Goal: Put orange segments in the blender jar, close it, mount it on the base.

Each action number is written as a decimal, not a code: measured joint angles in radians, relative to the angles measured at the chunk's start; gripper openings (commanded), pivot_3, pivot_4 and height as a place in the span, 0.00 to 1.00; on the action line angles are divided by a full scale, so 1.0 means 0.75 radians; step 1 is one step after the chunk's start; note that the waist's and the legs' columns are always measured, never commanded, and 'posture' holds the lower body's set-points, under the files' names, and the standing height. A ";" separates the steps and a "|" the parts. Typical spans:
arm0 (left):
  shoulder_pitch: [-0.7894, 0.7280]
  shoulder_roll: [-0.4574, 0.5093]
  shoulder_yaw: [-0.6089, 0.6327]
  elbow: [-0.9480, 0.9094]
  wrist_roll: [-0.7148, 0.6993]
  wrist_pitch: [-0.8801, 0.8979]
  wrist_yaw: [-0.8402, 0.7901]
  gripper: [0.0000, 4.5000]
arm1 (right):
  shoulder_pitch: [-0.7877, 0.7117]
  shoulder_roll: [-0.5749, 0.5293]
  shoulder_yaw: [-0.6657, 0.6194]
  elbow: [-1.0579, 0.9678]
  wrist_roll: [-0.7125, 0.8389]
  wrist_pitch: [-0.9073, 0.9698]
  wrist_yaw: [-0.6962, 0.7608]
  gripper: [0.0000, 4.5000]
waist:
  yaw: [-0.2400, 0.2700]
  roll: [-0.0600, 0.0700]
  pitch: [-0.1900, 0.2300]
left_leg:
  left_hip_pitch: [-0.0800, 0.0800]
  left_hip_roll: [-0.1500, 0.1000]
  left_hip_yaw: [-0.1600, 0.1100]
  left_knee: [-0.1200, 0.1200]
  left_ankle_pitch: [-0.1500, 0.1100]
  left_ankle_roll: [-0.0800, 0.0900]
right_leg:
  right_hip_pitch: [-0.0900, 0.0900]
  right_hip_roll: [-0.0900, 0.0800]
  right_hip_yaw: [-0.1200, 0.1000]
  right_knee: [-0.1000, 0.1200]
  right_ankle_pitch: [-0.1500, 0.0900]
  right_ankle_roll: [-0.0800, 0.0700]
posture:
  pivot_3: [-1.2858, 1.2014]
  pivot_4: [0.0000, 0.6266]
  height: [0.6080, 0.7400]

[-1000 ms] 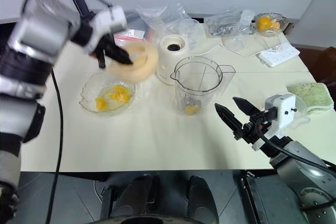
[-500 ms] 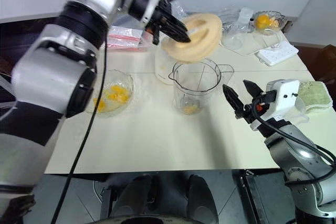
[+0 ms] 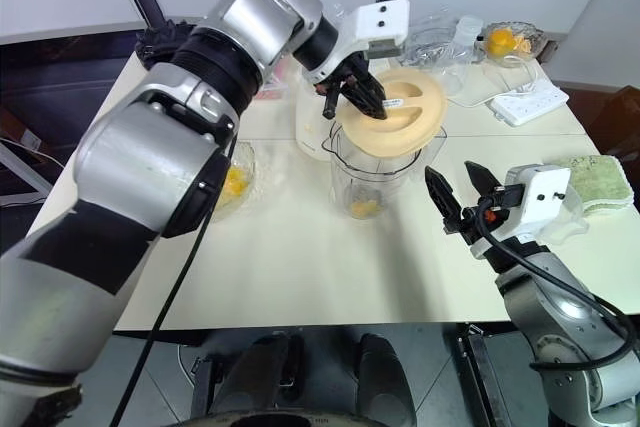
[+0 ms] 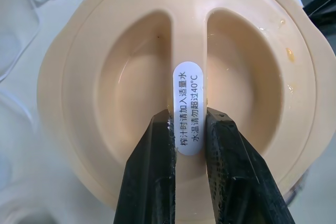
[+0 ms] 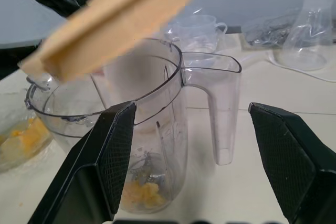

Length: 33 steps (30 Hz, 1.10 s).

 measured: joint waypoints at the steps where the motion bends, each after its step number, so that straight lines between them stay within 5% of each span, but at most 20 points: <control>1: 0.001 -0.010 -0.014 0.002 0.021 -0.007 0.006 0.05 | 0.005 0.006 0.001 0.000 -0.004 -0.001 -0.001 0.79 | 0.000 0.000 0.000 | 0.000 0.000 0.000 0.000 0.000 0.000 | 0.000 0.000 0.000 0.000 0.000 0.000 | 0.52 0.24 1.00; 25: 0.072 0.003 -0.087 -0.008 0.181 -0.094 -0.171 0.05 | -0.005 0.053 0.025 -0.016 -0.072 -0.012 -0.007 0.79 | 0.000 0.000 -0.001 | 0.007 0.000 0.001 0.000 0.000 0.000 | 0.005 -0.001 0.001 0.000 0.000 -0.001 | 0.52 0.24 1.00; 33: 0.099 0.006 -0.079 -0.034 0.180 -0.108 -0.166 0.05 | -0.093 0.110 0.110 0.216 -0.251 -0.046 -0.014 0.79 | -0.001 0.001 -0.003 | 0.012 0.000 0.001 0.000 0.000 0.000 | 0.011 -0.001 0.001 0.000 -0.002 -0.005 | 0.52 0.24 1.00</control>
